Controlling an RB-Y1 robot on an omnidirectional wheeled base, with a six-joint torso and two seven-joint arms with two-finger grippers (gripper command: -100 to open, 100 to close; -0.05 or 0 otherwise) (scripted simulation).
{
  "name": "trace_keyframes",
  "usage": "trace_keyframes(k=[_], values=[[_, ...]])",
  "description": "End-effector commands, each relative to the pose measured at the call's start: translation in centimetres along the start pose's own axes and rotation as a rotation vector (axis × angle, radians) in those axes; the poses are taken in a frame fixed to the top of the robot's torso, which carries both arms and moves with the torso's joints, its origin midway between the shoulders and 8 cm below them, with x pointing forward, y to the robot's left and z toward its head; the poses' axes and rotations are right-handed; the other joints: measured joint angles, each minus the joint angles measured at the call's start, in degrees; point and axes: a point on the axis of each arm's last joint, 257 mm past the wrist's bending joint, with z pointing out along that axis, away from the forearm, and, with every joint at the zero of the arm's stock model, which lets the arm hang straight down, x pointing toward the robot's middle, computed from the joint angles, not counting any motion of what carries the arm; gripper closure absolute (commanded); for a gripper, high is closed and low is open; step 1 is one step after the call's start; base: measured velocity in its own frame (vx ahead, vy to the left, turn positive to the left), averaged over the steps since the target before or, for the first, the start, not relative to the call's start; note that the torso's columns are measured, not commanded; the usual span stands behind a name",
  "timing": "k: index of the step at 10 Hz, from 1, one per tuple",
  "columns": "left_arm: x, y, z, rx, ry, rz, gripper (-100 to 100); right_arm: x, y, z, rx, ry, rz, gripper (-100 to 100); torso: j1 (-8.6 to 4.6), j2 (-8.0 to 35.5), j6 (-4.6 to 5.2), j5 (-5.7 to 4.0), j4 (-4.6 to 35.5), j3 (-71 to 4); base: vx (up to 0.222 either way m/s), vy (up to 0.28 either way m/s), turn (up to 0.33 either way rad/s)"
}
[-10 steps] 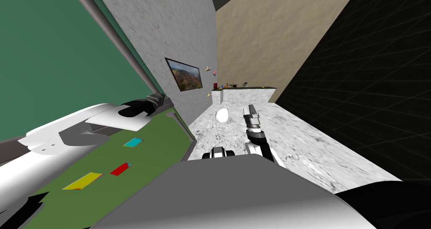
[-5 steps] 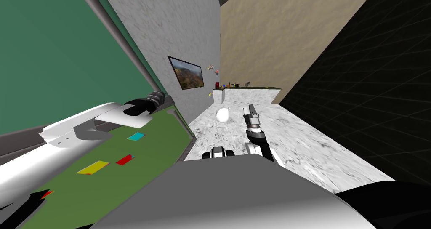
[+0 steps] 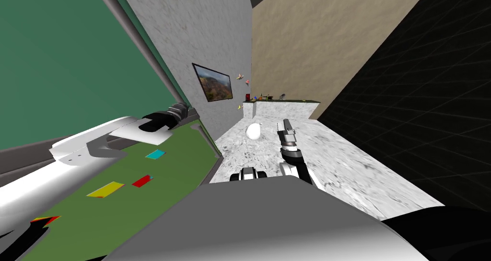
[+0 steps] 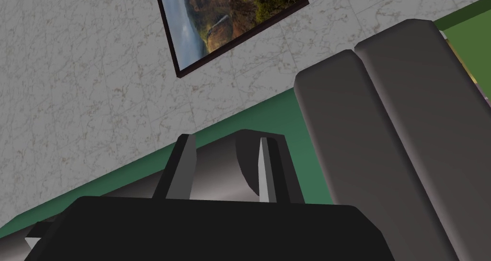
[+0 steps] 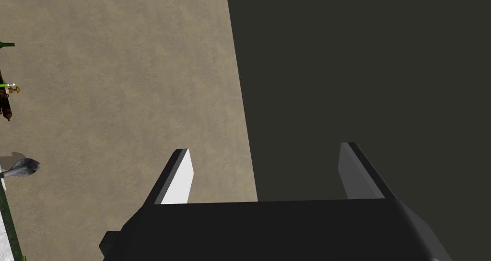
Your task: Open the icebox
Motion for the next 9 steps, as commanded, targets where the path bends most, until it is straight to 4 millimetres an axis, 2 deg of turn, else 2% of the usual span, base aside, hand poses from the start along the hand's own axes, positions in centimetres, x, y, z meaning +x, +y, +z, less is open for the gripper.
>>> trace_keyframes(k=[1,2,4,7,8,9], values=[[-1.5,-0.8,1.4,0.045,-0.022,-0.01,100,0.0,0.0,0.0,0.0,0.0,0.0,0,-0.24,0.3,-0.39,0.05,0.05,0.22,-0.084,-0.227,0.168],[-2.1,-0.3,1.8,0.045,-0.024,-0.011,100,0.0,0.0,0.0,0.0,0.0,0.001,0,-0.11,0.46,-0.36,0.11,0.08,0.36,-0.045,-0.168,0.018],[-1.7,-0.9,1.9,0.078,-0.002,-0.011,100,0.0,0.0,0.0,0.0,0.0,0.0,0,0.42,0.07,-0.05,-0.02,0.19,0.02,-0.007,-0.023,-0.009],[-0.9,-2.1,1.8,0.123,0.03,-0.01,100,0.0,0.0,0.0,0.0,0.0,0.0,0,-0.16,0.15,0.01,-0.21,0.21,0.08,0.007,0.03,0.004],[-1.6,-1.9,2.7,0.126,0.017,0.001,100,0.0,0.0,0.0,0.0,0.0,0.0,0,-0.34,0.18,0.06,-0.24,0.19,0.1,-0.074,-0.161,0.203],[-1.8,-1.7,2.9,0.13,0.021,-0.015,100,0.0,0.0,0.0,0.0,0.0,0.0,0,-0.61,0.5,-0.31,-0.16,0.21,0.34,-0.091,-0.225,0.177]])
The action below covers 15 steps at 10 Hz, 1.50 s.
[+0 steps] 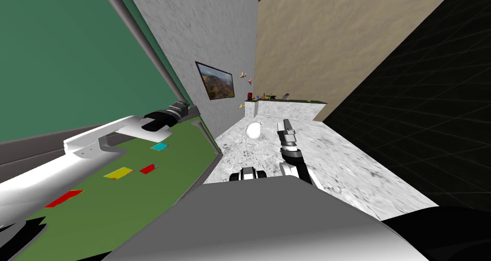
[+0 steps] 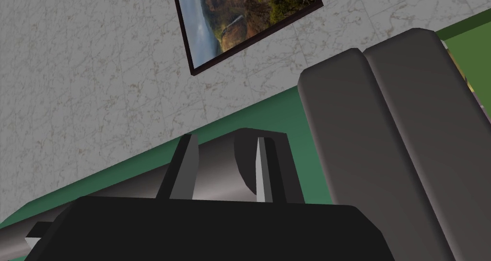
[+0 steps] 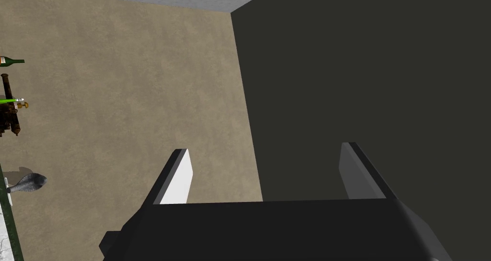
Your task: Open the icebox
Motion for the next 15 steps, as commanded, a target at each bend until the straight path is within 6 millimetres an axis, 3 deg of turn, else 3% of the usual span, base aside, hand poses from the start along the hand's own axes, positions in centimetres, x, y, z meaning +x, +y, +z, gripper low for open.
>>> trace_keyframes(k=[1,2,4,6,9,11,13,15], values=[[-1.9,0.0,1.1,0.025,-0.015,-0.011,100,0.0,0.0,0.0,0.0,0.0,0.0,0,0.24,0.07,0.1,0.0,0.07,0.06,-0.049,-0.148,0.032],[-2.5,0.7,1.4,0.022,-0.019,-0.012,100,0.0,0.0,0.0,0.0,0.0,0.0,0,0.61,-0.13,0.22,-0.02,0.13,-0.1,-0.013,-0.054,-0.023],[-1.6,-0.4,1.3,0.065,0.016,-0.011,100,0.0,0.0,0.0,0.0,0.0,-0.001,0,0.89,-0.28,0.2,-0.01,0.17,-0.23,0.008,0.021,-0.001],[-0.8,-1.4,1.2,0.102,0.046,-0.01,100,0.0,0.0,0.0,0.0,0.0,-0.001,0,0.36,-0.15,0.3,-0.15,0.16,-0.13,0.01,0.023,0.003],[-3.1,0.8,2.5,0.088,0.032,-0.01,100,0.0,0.0,0.0,0.0,0.0,0.0,0,0.25,0.23,0.02,-0.02,0.2,0.17,-0.068,-0.169,0.133],[-2.1,-0.2,2.4,0.131,0.073,-0.009,100,0.0,0.0,0.0,0.0,0.0,0.0,0,0.85,-0.06,0.16,-0.01,0.25,-0.05,-0.024,-0.027,-0.003],[-1.3,-1.1,2.1,0.167,0.106,-0.008,100,0.0,0.0,0.0,0.0,0.0,-0.001,0,0.6,-0.16,0.2,-0.13,0.25,-0.14,0.01,0.026,0.005],[-2.7,0.4,3.0,0.155,0.113,-0.005,100,0.0,0.0,0.0,0.0,0.0,0.0,0,0.04,0.16,-0.09,-0.06,0.16,0.11,-0.078,-0.186,0.185]])
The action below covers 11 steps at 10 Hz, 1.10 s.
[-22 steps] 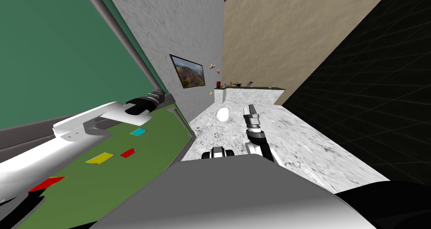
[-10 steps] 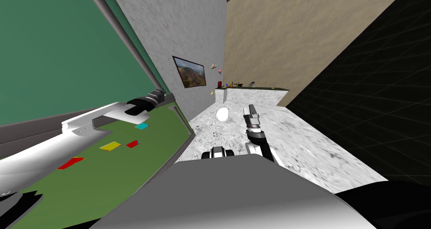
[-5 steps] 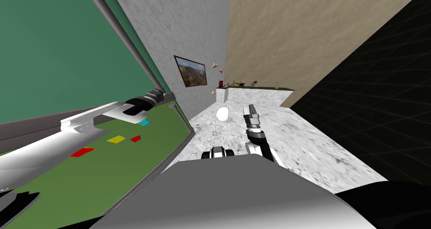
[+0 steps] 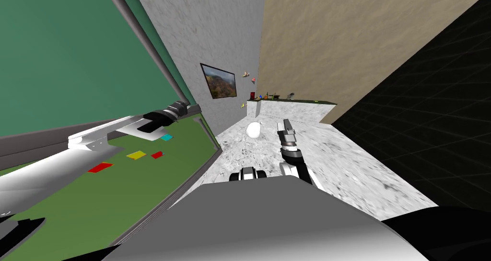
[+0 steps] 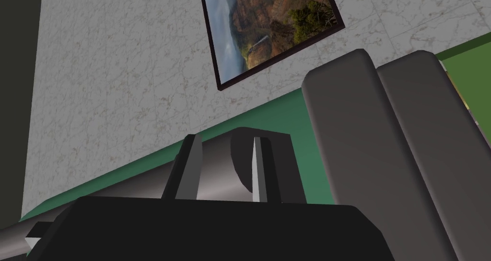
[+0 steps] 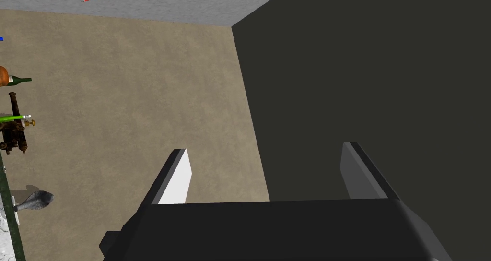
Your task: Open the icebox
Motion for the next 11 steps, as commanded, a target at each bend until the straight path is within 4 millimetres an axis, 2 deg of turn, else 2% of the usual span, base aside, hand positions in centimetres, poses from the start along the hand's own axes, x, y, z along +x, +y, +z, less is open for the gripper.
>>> trace_keyframes(k=[1,3,6,7,8,10,11], values=[[-2.0,-0.2,0.2,0.021,-0.004,-0.005,100,0.0,0.0,0.0,0.0,0.0,0.0,0,0.23,0.13,0.03,0.05,0.05,0.11,-0.07,-0.13,0.039],[-1.2,-0.9,0.1,0.056,0.034,-0.004,100,0.0,0.0,0.0,0.0,0.0,0.0,0,0.88,-0.2,0.19,0.06,0.13,-0.14,-0.013,-0.013,-0.007],[-0.5,-1.6,0.1,0.082,0.062,-0.004,100,0.0,0.0,0.0,0.0,0.0,0.0,0,0.36,-0.24,0.25,-0.12,0.11,-0.19,0.01,0.028,0.001],[-0.9,-0.9,0.4,0.07,0.083,0.011,100,0.0,0.0,0.0,0.0,0.0,0.0,0,0.23,-0.15,0.27,-0.11,0.1,-0.1,-0.071,-0.166,0.244],[-1.3,-0.4,0.3,0.068,0.085,-0.001,100,0.0,0.0,0.0,0.0,0.0,0.0,0,0.06,0.18,-0.11,0.06,0.06,0.14,-0.107,-0.219,0.174],[-2.3,0.7,0.0,0.062,0.085,-0.002,100,0.0,0.0,0.0,0.0,0.0,0.0,0,0.77,-0.05,0.2,0.08,0.12,-0.03,-0.054,-0.083,-0.011],[-1.7,0.3,-0.1,0.08,0.108,-0.002,100,0.0,0.0,0.0,0.0,0.0,0.0,0,0.94,-0.26,0.14,0.07,0.14,-0.19,0.002,0.012,-0.014]])
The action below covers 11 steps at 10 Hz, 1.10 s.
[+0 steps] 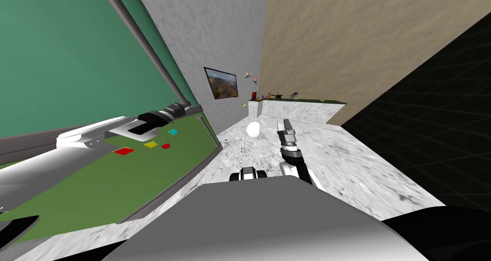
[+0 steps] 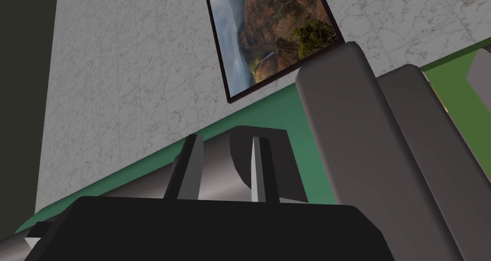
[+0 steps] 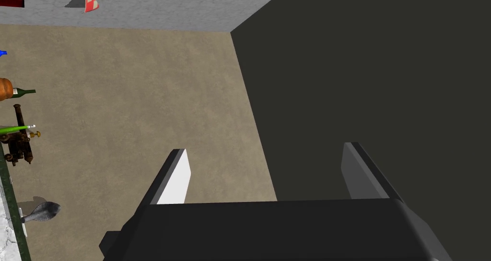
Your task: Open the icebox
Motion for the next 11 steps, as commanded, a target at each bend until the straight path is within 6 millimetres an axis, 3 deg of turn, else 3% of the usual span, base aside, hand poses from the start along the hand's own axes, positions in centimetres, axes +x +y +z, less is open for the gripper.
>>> trace_keyframes(k=[1,2,4,6,9,11], values=[[-0.3,-2.3,-0.2,0.066,0.028,0.013,100,0.0,0.0,0.0,0.0,0.0,0.0,0,-0.05,-0.03,-0.03,-0.01,-0.01,-0.02,0.018,0.027,-0.001],[0.2,-2.7,-0.2,0.081,0.048,0.014,100,0.0,0.0,0.0,0.0,0.0,0.0,0,-0.19,0.03,-0.05,-0.01,-0.03,0.03,0.018,0.025,0.016],[-0.7,-1.3,-0.4,0.05,0.07,0.012,100,0.0,0.0,0.0,0.0,0.0,0.0,0,-0.59,0.39,-0.35,0.19,-0.2,0.3,-0.112,-0.19,0.212],[-1.4,-0.3,-0.9,0.046,0.077,0.01,100,0.0,0.0,0.0,0.0,0.0,0.0,0,0.07,0.08,-0.07,0.2,-0.16,0.1,-0.053,-0.085,-0.01],[0.2,-1.4,-1.3,0.092,0.143,0.009,100,0.0,0.0,0.0,0.0,0.0,0.0,0,0.12,-0.19,-0.14,0.22,-0.24,-0.11,0.019,0.029,-0.005],[-0.3,-0.2,-1.7,0.058,0.181,0.004,100,0.0,0.0,0.0,0.0,0.0,0.0,0,-0.13,0.31,-0.48,0.43,-0.32,0.25,-0.11,-0.149,0.209]])
